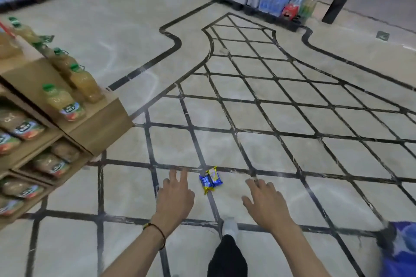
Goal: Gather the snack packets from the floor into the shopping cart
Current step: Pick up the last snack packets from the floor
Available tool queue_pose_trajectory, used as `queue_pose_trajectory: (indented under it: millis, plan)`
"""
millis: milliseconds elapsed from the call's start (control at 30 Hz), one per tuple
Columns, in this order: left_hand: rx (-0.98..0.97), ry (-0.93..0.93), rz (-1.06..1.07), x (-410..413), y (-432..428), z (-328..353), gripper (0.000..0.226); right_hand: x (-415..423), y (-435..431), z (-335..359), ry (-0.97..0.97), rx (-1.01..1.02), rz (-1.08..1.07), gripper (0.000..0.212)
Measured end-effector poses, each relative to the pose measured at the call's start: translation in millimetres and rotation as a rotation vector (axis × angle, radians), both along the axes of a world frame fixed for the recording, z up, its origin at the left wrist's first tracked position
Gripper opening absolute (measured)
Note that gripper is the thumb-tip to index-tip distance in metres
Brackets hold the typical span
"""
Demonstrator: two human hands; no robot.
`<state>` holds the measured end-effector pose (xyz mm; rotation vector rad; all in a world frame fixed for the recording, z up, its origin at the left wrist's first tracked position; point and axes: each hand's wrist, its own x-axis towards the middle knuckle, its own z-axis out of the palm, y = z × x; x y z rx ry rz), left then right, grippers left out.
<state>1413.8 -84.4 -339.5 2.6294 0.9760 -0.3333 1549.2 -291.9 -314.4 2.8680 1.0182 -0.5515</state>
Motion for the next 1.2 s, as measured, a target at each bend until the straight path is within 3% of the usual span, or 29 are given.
queue_pose_trajectory:
  millis: [233, 467, 933, 1200]
  plan:
    - [-0.11, 0.095, 0.111, 83, 0, -108, 0.052, 115, 27, -108, 0.122, -0.046, 0.143, 0.044]
    - [-0.109, 0.186, 0.093, 159, 16, -215, 0.052, 207, 48, -226, 0.069, -0.128, 0.177, 0.045]
    - [-0.068, 0.123, 0.091, 220, 57, -655, 0.046, 252, 103, -640, 0.048, -0.078, 0.29, 0.047]
    - [-0.082, 0.05, 0.185, 256, 55, -821, 0.058, 259, 148, -814, 0.052, 0.041, 0.264, 0.054]
